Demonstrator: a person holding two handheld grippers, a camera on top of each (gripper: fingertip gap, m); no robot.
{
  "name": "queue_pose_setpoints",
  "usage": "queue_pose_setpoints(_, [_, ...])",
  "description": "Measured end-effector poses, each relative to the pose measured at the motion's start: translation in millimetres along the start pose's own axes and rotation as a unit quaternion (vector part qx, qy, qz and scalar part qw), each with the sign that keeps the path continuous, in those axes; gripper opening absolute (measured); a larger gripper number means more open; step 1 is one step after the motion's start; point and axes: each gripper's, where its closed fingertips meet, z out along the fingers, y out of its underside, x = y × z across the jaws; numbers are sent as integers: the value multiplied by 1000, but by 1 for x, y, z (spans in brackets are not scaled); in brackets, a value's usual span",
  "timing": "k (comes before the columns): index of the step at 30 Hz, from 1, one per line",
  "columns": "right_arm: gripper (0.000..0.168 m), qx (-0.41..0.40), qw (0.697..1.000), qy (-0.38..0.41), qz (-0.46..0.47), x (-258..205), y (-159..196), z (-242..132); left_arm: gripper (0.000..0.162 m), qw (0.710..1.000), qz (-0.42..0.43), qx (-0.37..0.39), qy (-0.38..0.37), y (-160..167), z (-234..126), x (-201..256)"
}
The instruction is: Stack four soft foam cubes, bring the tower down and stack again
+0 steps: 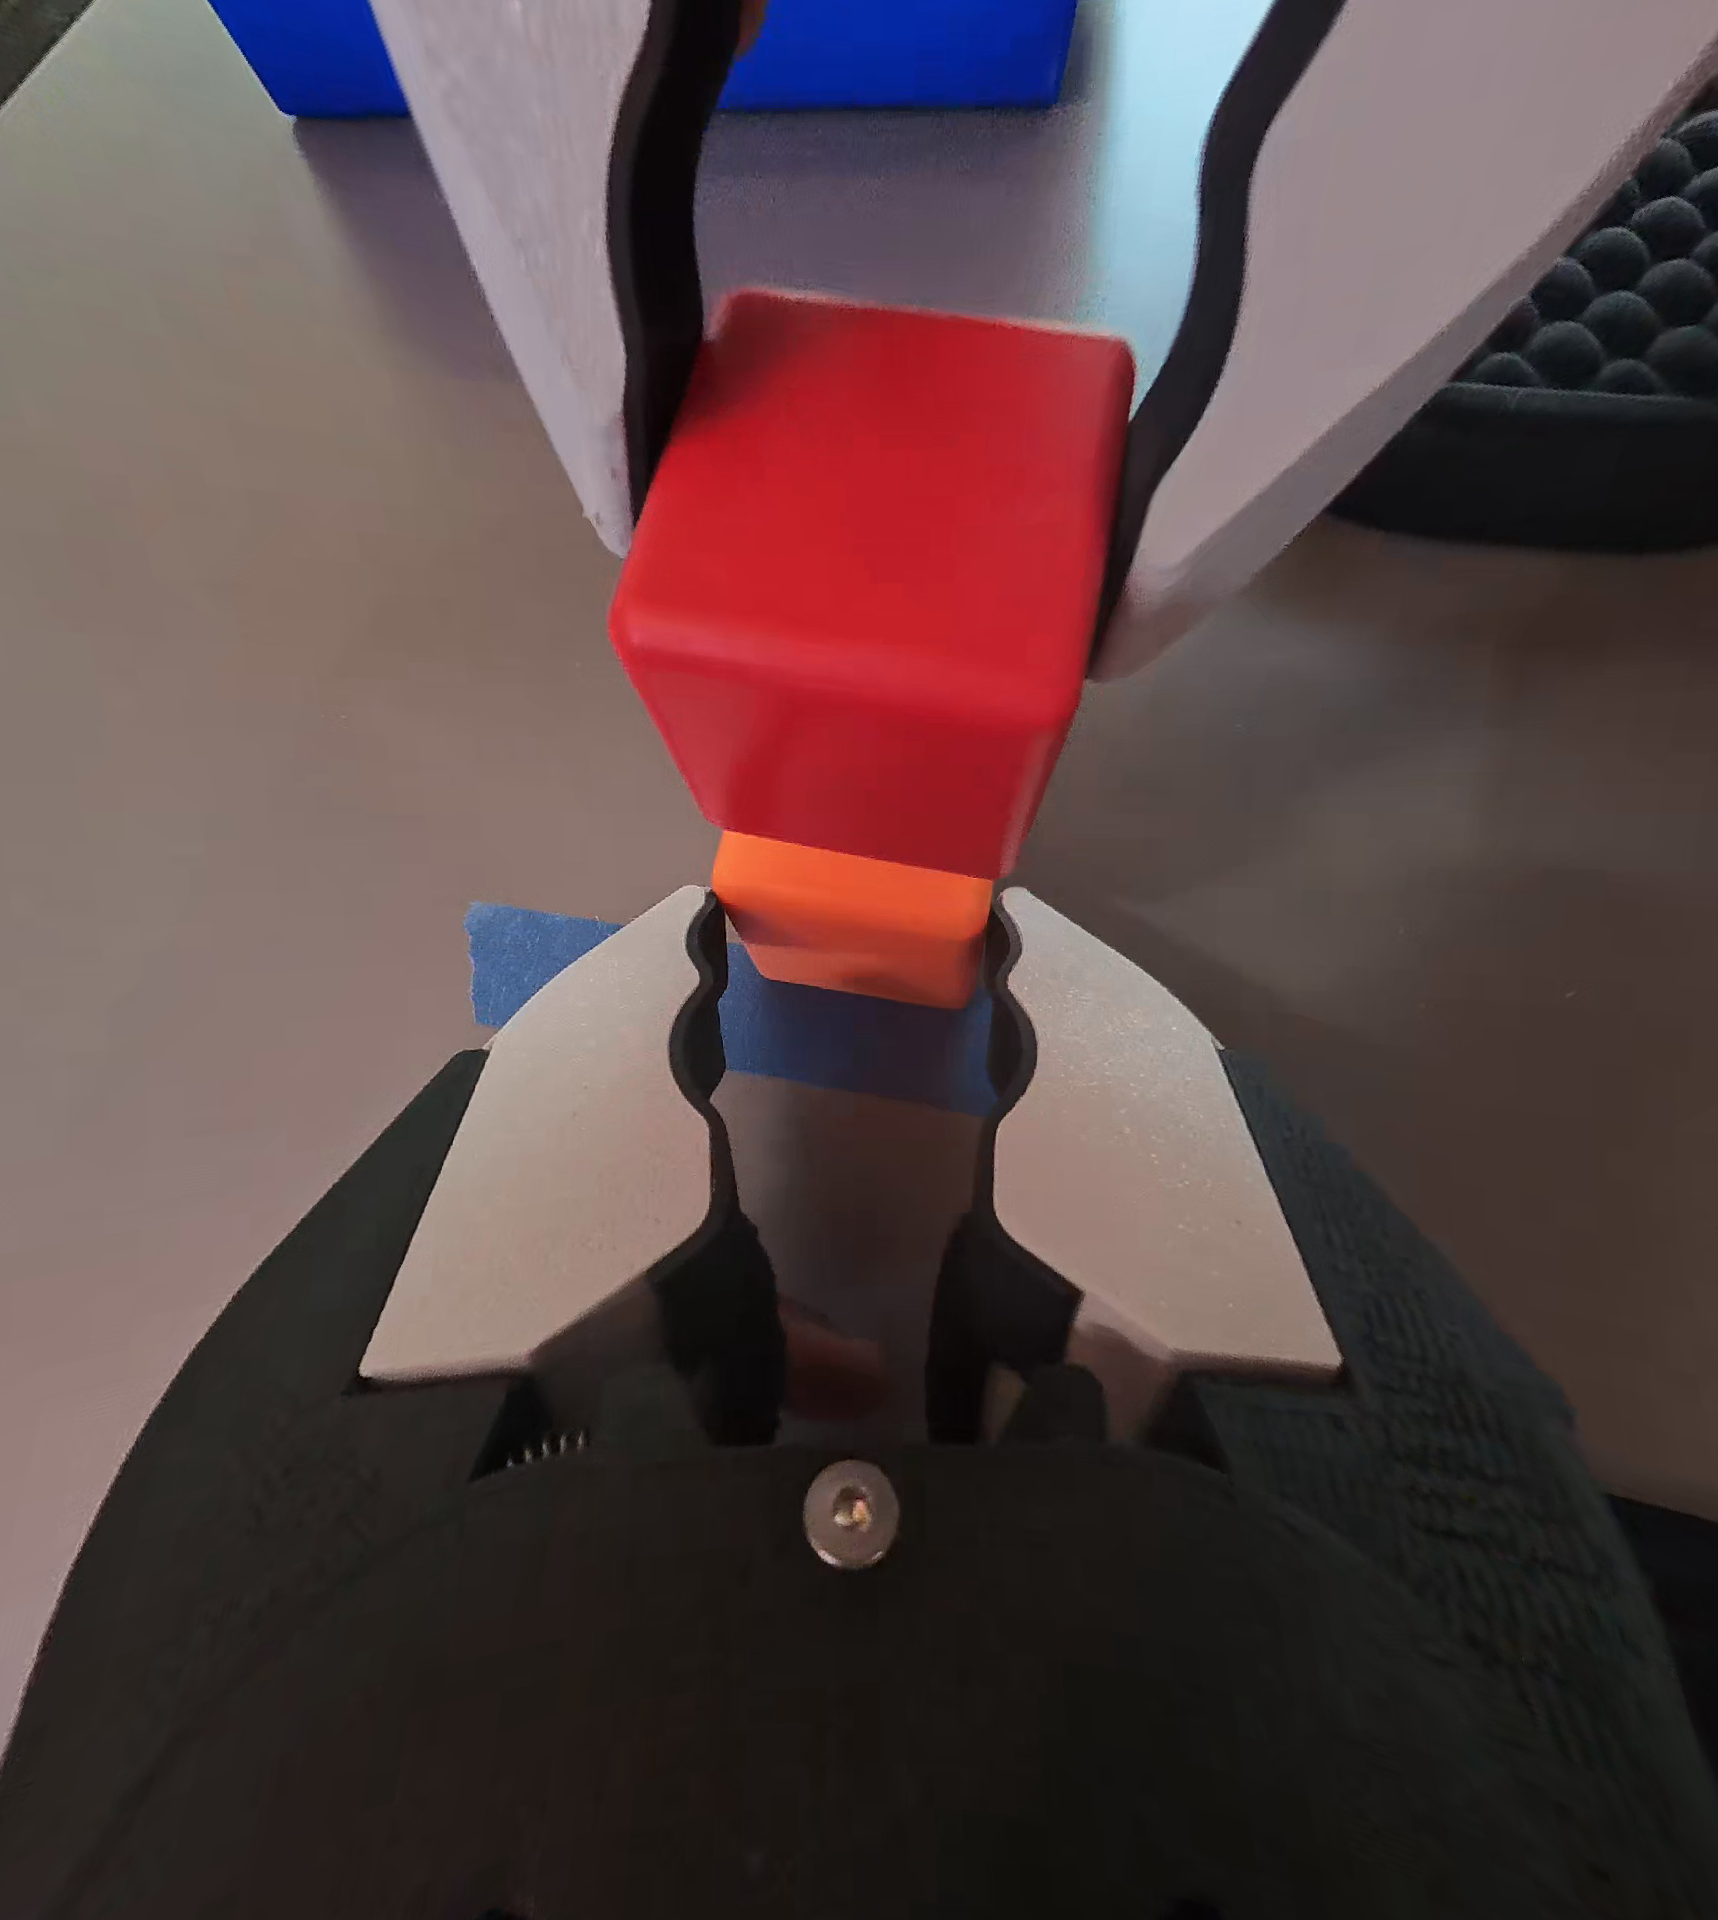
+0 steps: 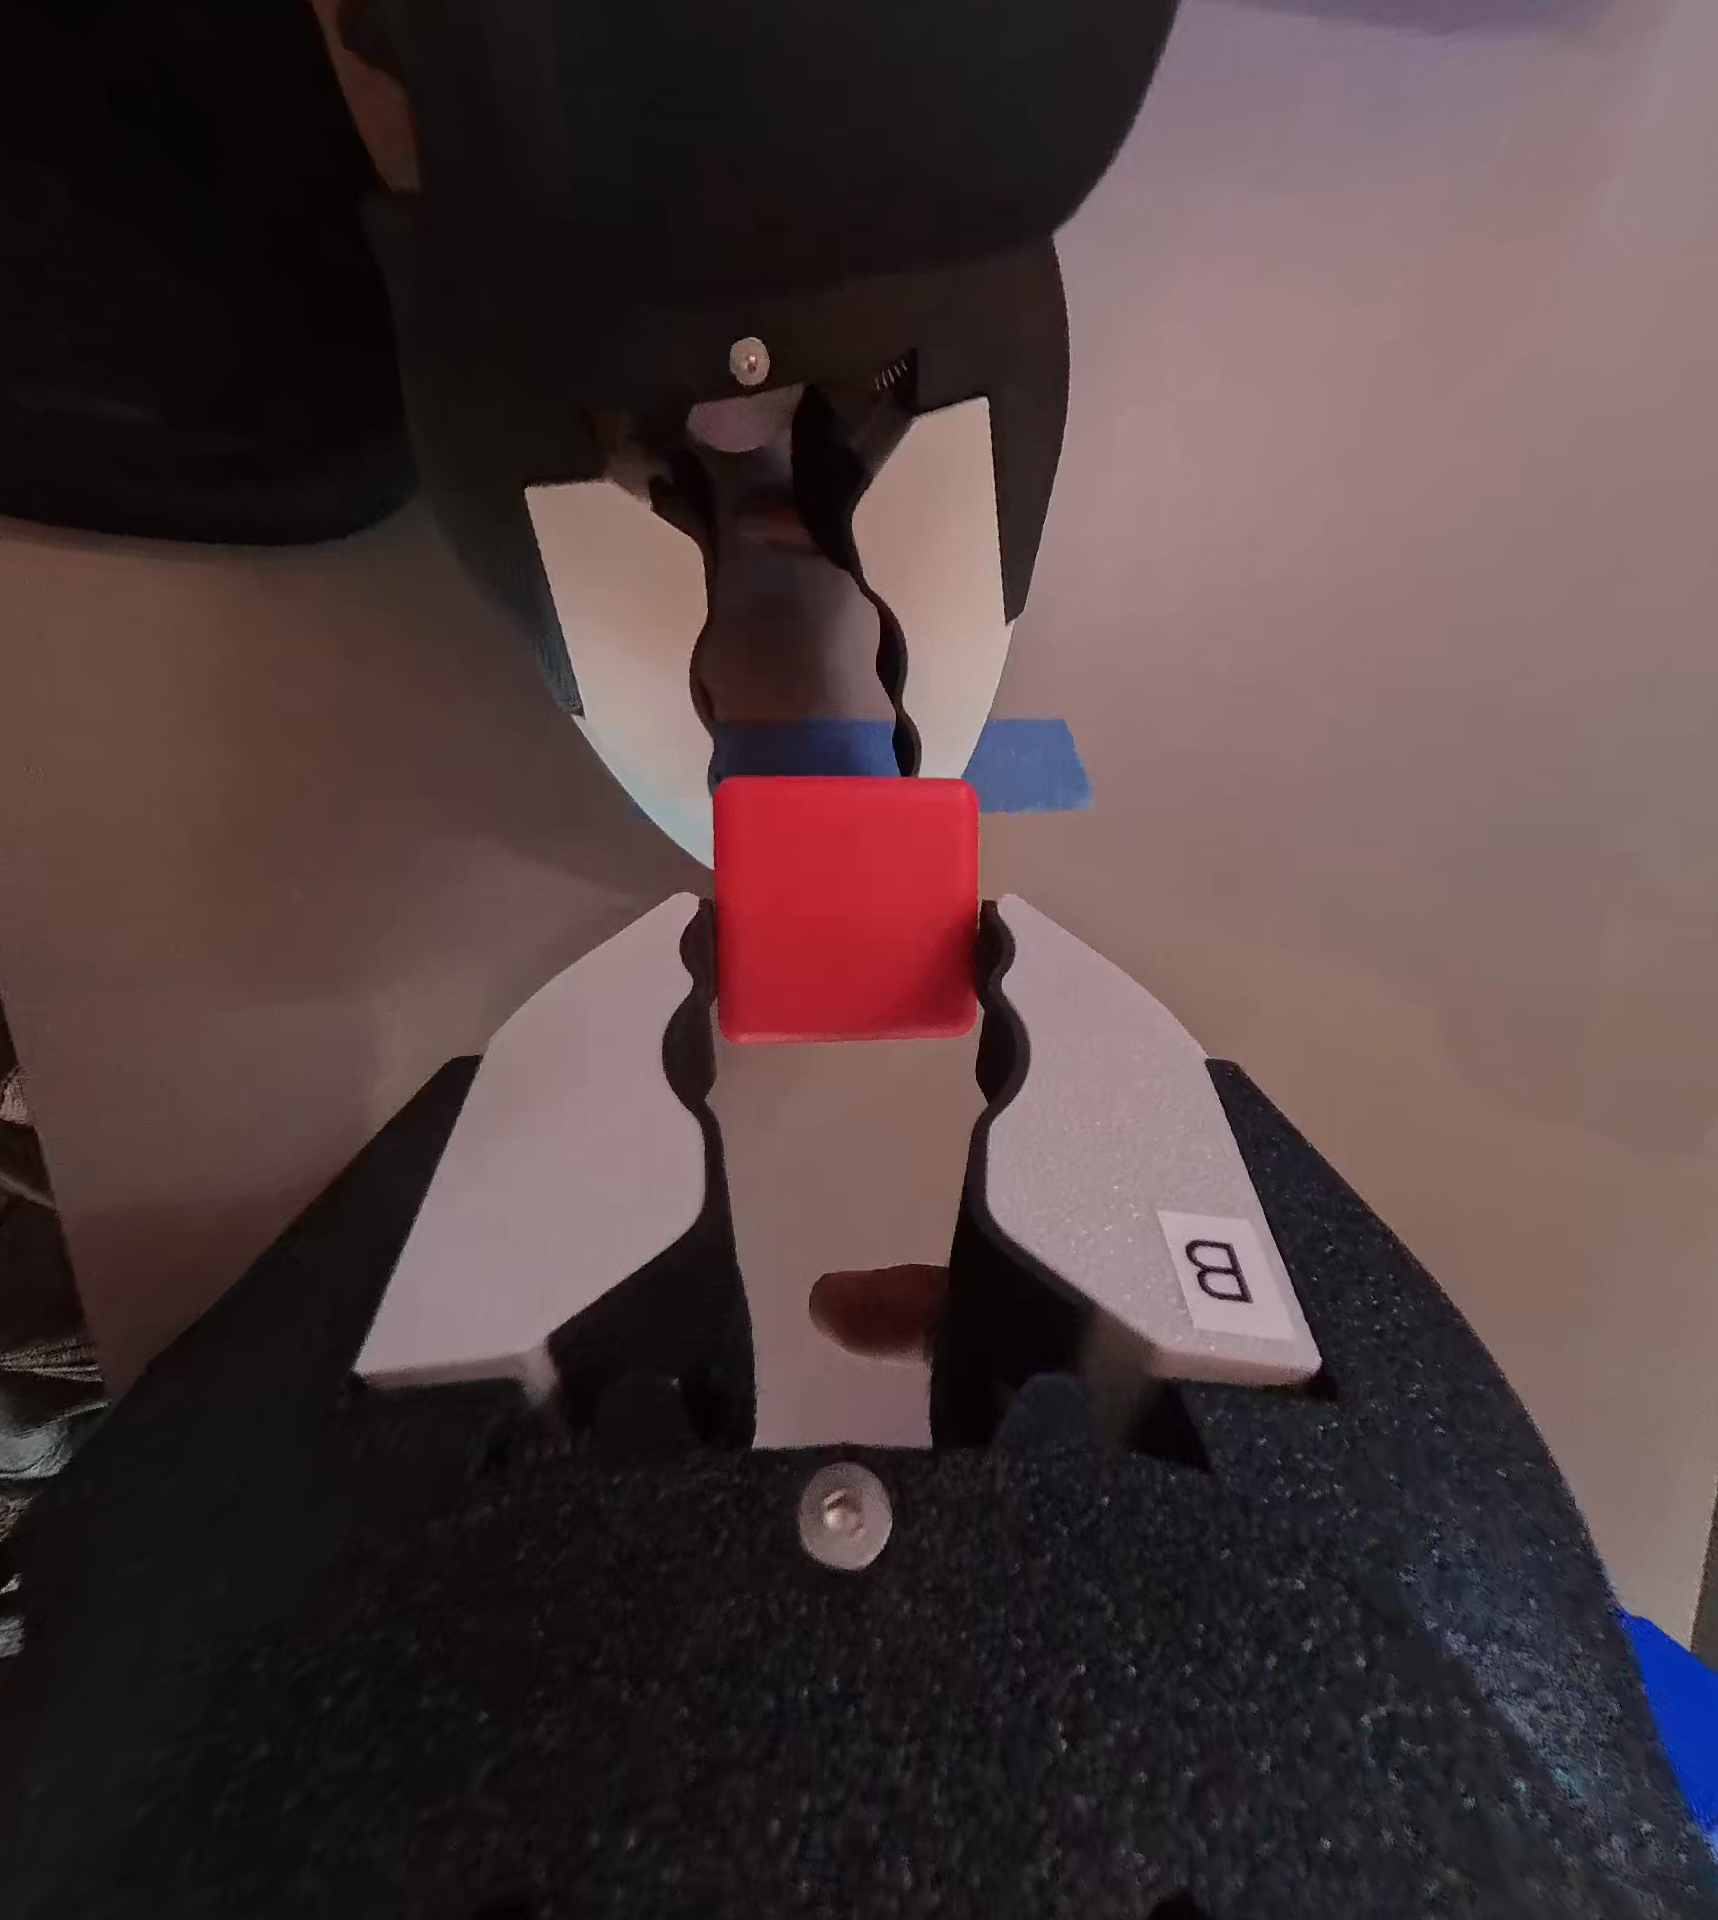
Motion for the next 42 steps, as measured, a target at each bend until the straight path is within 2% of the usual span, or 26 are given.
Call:
queue_pose_setpoints(13, [48,3,1000,-28,-1,4,8,13,47,1000,-12,-11,-6,3,1,1])
queue_pose_setpoints(18, [48,29,999,-32,-18,4,6,14,47,1000,-15,-13,-12,3,1,1])
queue_pose_setpoints(19, [50,43,998,-31,-18,4,5,13,46,1000,-17,-16,-12,4,1,1])
queue_pose_setpoints(21, [78,102,994,-34,-7,2,-2,8,46,999,-18,-30,-14,8,1,1])
queue_pose_setpoints(24, [87,251,968,-16,15,3,-8,-3,45,999,-12,-41,-19,11,2,2])
queue_pose_setpoints(27, [75,387,919,-20,73,4,-2,-9,45,999,-15,-41,-17,11,2,2])
queue_pose_setpoints(29, [74,421,901,-28,102,4,5,-6,45,999,-16,-41,-16,11,2,2])
queue_pose_setpoints(33, [74,398,911,-33,101,5,10,13,45,999,-15,-41,-17,11,1,2])
queue_pose_setpoints(37, [49,408,907,-39,96,3,8,17,45,999,-16,-41,-19,12,0,2])
queue_pose_setpoints(39, [47,412,905,-39,95,2,8,16,45,999,-20,-39,-17,12,-2,2])
queue_pose_setpoints(42, [47,409,907,-37,94,2,10,16,59,998,-49,-24,-29,11,-13,-5])
